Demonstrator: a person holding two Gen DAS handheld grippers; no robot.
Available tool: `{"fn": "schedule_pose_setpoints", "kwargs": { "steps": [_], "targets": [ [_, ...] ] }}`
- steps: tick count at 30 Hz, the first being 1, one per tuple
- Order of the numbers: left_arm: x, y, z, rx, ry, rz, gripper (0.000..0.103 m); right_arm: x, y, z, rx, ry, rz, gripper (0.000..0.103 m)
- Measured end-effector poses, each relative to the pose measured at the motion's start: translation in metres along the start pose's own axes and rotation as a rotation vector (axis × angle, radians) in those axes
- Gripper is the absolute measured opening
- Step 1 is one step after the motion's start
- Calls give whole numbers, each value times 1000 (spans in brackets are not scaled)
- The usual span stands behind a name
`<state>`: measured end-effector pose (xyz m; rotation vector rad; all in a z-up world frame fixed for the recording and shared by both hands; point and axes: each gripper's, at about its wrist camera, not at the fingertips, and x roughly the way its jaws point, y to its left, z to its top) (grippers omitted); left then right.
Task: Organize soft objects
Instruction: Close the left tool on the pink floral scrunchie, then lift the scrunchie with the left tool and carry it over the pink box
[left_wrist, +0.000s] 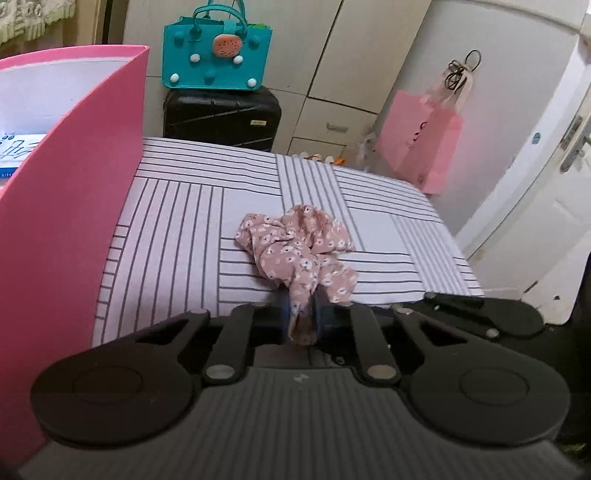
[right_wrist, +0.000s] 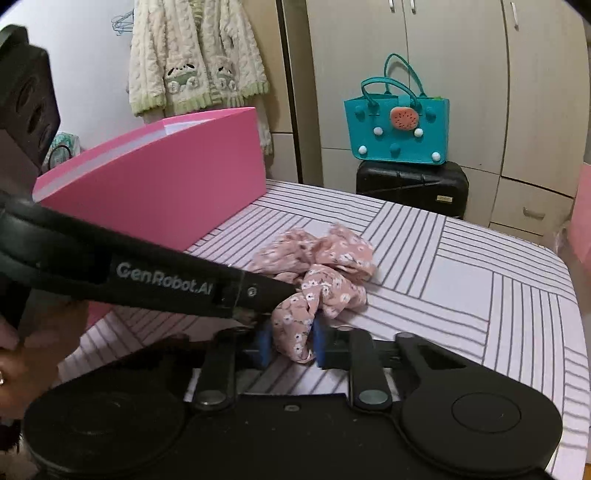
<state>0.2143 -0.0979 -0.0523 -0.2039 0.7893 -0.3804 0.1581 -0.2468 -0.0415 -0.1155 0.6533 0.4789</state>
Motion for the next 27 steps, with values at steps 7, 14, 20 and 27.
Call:
{"fn": "schedule_pose_setpoints", "kwargs": {
  "steps": [7, 14, 20, 27],
  "targets": [
    [-25, -5, -12, 29, -11, -37, 10, -21, 25, -3, -52, -15, -36, 20],
    [-56, -1, -20, 65, 5, -59, 10, -40, 42, -6, -37, -28, 6, 20],
    [-80, 0, -23, 108, 24, -75, 10, -54, 58, -2, -16, -16, 33, 21],
    [-108, 1, -18, 148, 40, -117, 10, -74, 76, 10, -18, 6, 35, 21]
  ]
}}
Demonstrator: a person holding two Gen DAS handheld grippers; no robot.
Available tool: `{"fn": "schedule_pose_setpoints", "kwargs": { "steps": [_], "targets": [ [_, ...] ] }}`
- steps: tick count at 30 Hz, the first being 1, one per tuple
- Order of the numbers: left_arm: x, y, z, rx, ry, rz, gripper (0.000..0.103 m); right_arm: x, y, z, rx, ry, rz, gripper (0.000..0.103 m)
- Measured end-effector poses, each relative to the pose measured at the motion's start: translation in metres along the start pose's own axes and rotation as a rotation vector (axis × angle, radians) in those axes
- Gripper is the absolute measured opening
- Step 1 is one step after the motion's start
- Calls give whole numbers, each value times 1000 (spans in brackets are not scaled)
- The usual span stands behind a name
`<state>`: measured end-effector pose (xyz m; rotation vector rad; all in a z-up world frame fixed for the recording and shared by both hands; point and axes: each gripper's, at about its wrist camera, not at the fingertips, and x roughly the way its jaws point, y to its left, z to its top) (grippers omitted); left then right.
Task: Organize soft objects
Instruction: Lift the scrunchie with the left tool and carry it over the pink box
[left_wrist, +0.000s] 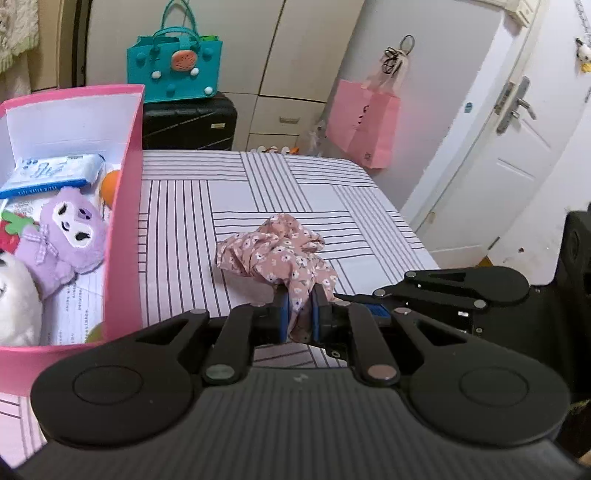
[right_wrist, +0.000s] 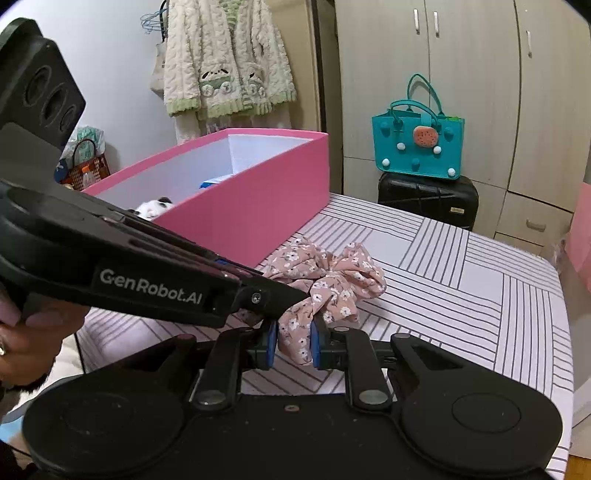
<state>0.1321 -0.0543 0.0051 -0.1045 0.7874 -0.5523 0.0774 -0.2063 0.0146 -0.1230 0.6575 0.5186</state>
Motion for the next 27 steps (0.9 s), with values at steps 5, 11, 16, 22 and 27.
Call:
{"fn": "schedule_pose_setpoints", "kwargs": {
  "steps": [5, 11, 16, 22, 27],
  "targets": [
    [-30, 1, 6, 25, -5, -25, 10, -16, 15, 15, -34, -6, 20, 22],
    [-69, 6, 13, 44, -30, -17, 11, -26, 31, 36, -66, -27, 79, 23],
    [-104, 19, 25, -7, -31, -11, 12, -32, 40, 54, -87, -72, 183, 26],
    [-141, 25, 35, -6, -86, 58, 12, -31, 63, 80, -143, -112, 231, 26],
    [-164, 45, 45, -59, -123, 107, 13, -16, 69, 107, -125, -117, 310, 26]
  ]
}}
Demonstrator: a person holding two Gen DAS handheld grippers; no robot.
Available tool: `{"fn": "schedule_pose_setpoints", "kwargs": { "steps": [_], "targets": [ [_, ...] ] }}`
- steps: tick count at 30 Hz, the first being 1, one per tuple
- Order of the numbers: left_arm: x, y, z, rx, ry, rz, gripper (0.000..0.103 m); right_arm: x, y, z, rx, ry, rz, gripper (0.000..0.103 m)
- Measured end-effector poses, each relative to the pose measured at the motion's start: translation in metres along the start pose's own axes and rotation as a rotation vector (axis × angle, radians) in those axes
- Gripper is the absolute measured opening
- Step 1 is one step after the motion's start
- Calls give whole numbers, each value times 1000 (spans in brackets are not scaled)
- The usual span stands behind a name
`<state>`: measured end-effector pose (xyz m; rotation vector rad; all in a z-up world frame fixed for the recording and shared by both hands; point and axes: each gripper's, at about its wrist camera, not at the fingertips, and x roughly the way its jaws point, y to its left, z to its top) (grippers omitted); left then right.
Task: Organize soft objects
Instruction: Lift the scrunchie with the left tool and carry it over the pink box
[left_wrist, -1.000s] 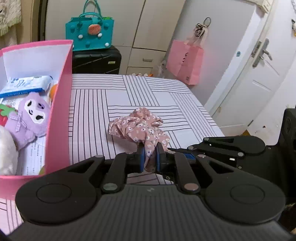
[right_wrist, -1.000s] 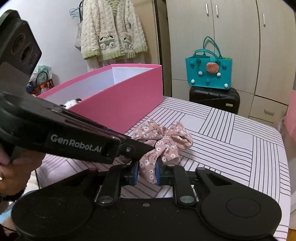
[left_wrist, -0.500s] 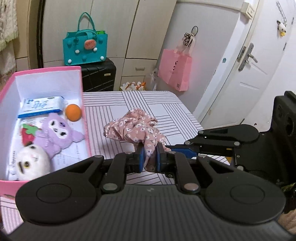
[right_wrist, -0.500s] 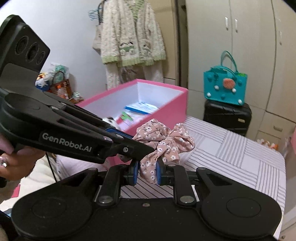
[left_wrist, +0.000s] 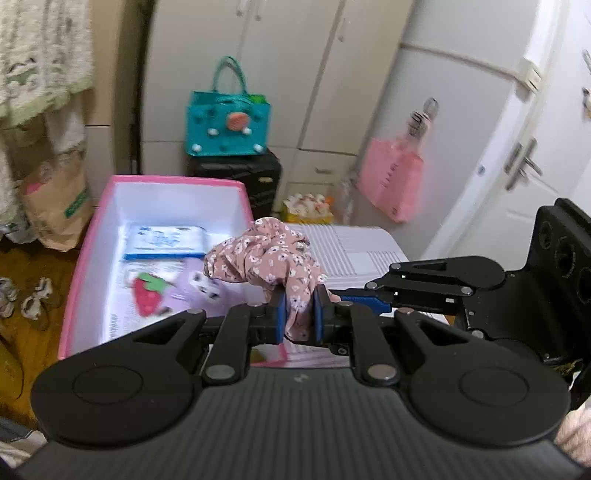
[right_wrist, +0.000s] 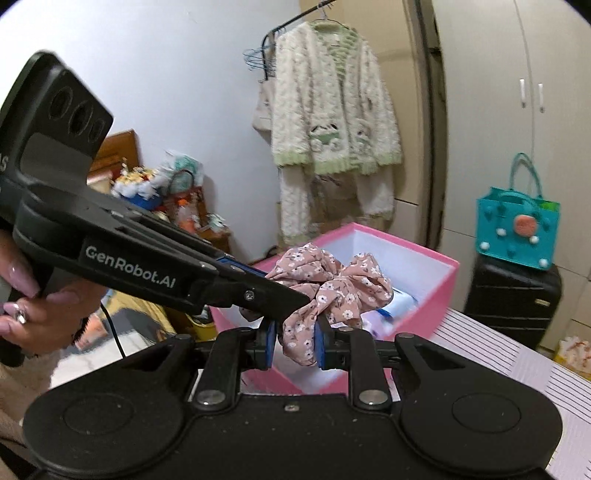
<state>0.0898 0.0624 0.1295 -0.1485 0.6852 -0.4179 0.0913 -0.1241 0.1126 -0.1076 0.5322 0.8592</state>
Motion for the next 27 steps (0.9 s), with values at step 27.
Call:
{"fn": "schedule_pose_setpoints", "kwargs": {
  "steps": [27],
  "targets": [
    [92, 127, 14, -176, 29, 158, 13, 156, -32, 17, 57, 174, -27, 29]
  ]
}}
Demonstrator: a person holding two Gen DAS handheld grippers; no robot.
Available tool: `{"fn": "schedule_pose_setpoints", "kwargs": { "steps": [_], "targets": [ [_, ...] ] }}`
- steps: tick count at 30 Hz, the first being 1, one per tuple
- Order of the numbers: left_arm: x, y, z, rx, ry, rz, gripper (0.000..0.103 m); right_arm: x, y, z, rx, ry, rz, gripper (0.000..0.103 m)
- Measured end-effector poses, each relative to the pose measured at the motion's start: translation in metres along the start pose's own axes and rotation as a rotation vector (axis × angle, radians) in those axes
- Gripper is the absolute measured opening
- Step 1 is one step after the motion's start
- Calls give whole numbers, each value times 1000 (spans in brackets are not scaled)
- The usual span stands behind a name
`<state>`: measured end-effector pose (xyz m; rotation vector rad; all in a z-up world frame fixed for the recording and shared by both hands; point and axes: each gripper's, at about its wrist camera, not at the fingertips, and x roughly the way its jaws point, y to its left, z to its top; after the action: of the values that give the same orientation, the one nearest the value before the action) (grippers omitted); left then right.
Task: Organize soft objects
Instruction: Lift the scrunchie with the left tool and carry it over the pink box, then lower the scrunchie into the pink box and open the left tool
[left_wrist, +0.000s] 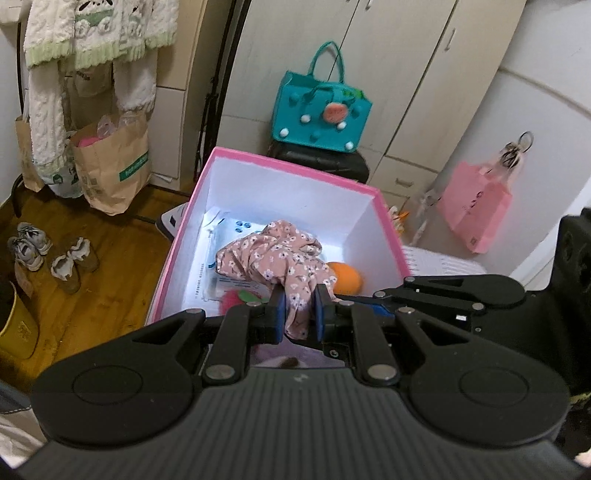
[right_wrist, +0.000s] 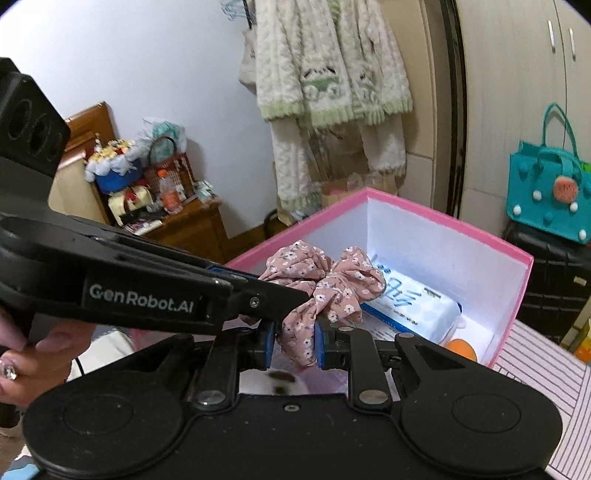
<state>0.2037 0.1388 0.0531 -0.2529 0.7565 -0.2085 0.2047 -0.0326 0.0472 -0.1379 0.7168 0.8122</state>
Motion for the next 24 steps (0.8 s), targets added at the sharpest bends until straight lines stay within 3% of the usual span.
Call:
{"fn": "schedule_pose_setpoints", "kwargs": {
  "steps": [4, 9, 12, 18, 22, 24],
  "targets": [
    [23, 7, -1, -11, 23, 31, 15, 11, -7, -3, -3, 49, -42, 31],
    [34, 7, -7, 30, 20, 31, 16, -2, -4, -10, -69, 25, -119, 32],
    [38, 6, -8, 26, 30, 3, 16, -9, -3, -12, -83, 17, -123, 34],
    [45, 6, -10, 21, 35, 29, 16, -25, 0, -20, -75, 9, -120, 35],
    [38, -15, -11, 172, -5, 106, 16, -34, 11, -14, -78, -8, -131, 36],
    [30, -14, -6, 138, 6, 94, 16, -42, 18, -10, -94, -17, -148, 41]
  ]
}}
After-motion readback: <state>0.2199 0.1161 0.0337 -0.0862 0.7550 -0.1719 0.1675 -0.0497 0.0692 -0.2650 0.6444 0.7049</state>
